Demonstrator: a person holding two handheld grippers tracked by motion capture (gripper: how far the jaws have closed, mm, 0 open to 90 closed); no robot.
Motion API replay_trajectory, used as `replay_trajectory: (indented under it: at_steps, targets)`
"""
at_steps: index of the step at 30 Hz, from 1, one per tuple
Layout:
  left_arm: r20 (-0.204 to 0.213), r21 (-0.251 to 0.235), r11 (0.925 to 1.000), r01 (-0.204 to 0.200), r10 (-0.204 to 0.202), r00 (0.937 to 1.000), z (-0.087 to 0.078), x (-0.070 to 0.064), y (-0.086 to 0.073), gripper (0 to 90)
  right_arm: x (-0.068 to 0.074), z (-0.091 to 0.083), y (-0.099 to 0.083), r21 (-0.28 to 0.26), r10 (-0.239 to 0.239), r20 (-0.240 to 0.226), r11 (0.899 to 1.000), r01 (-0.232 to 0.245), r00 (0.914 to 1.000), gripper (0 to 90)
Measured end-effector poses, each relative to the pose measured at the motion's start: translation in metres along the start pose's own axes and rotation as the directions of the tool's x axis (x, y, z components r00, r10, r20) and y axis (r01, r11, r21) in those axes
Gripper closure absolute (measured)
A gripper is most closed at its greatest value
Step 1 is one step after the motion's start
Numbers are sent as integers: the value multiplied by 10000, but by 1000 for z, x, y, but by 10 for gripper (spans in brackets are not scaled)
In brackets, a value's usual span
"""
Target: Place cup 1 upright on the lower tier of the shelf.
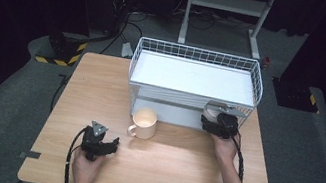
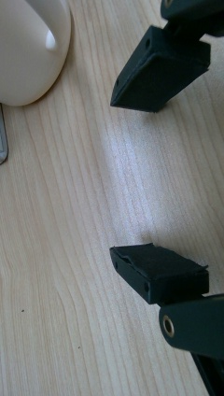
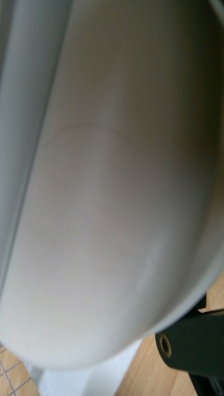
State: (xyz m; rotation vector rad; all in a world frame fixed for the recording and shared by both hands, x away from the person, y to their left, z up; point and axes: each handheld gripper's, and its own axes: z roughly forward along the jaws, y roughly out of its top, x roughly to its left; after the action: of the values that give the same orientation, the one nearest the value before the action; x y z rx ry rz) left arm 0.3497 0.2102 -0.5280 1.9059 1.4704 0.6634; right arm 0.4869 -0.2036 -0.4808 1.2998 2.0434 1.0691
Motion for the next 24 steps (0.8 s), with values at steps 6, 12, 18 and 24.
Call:
replay_trajectory:
  at_steps: [6,12,18,24]
  targets:
    - [-3,-1,10000,10,-10,10000,0,0,0,234,0,3,2,30,128,60,9999,-128,9999,184]
    - [-4,-4,10000,12,-12,10000,0,0,0,234,0,4,2,-19,98,59,10000,-98,9999,184]
    - [1,-2,10000,5,-5,10000,0,0,0,234,-1,6,1,-144,116,117,9998,-114,9999,184]
    - [1,-1,10000,8,-8,10000,0,0,0,233,-2,7,1,-226,99,74,9997,-97,9999,181]
